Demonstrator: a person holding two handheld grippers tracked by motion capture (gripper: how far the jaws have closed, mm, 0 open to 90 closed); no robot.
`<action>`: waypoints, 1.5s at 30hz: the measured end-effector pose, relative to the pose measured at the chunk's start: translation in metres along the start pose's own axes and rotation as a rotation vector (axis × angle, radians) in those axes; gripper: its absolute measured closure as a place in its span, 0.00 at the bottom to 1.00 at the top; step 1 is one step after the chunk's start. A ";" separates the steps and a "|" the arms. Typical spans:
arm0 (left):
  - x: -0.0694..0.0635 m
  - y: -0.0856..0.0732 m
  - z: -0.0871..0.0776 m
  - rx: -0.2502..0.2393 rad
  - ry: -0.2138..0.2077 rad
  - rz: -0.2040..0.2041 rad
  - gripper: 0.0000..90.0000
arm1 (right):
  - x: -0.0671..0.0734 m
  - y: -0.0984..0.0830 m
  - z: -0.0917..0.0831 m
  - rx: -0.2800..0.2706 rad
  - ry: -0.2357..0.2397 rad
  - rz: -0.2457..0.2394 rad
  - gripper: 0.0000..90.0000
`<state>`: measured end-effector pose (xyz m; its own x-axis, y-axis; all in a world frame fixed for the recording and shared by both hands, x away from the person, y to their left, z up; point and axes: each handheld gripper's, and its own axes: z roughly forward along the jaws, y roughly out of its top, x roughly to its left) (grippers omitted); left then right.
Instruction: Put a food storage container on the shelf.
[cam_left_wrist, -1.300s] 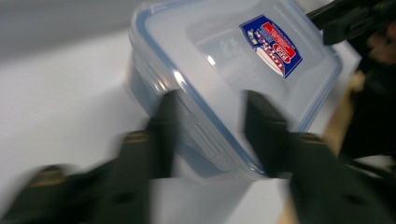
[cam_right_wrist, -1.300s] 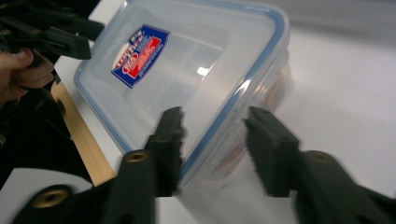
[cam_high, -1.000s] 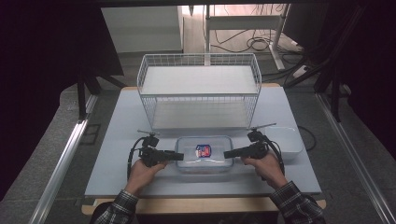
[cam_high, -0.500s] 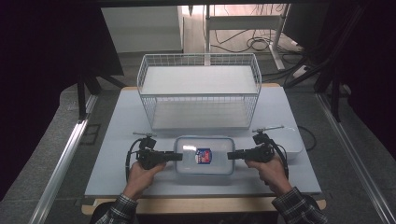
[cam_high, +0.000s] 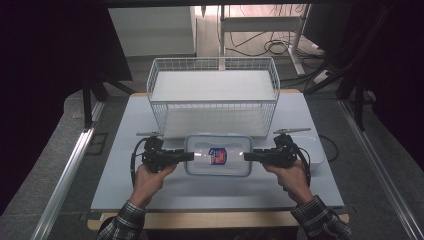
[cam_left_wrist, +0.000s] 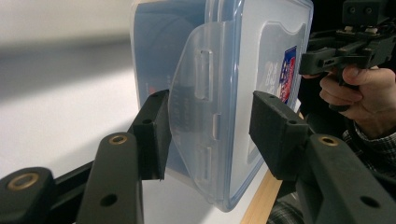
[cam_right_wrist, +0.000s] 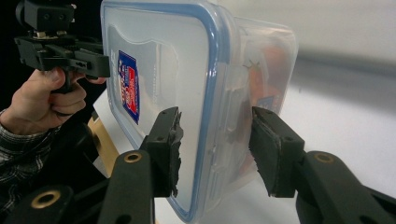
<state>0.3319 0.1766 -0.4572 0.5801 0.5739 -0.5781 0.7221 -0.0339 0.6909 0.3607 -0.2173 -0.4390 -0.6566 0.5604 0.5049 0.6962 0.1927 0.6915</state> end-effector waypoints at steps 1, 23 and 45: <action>-0.001 0.004 -0.001 -0.001 0.002 0.006 0.55 | 0.001 0.003 -0.001 -0.004 0.000 -0.007 0.60; -0.021 0.066 -0.027 -0.051 0.029 0.063 0.55 | 0.015 0.067 -0.016 -0.060 0.017 -0.071 0.60; -0.025 0.151 -0.045 -0.106 0.038 0.098 0.55 | 0.021 0.154 -0.029 -0.119 0.007 -0.105 0.60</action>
<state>0.4094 0.1940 -0.3188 0.6295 0.6027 -0.4904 0.6180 -0.0058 0.7862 0.4463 -0.1989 -0.3069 -0.7263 0.5363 0.4301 0.5847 0.1530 0.7967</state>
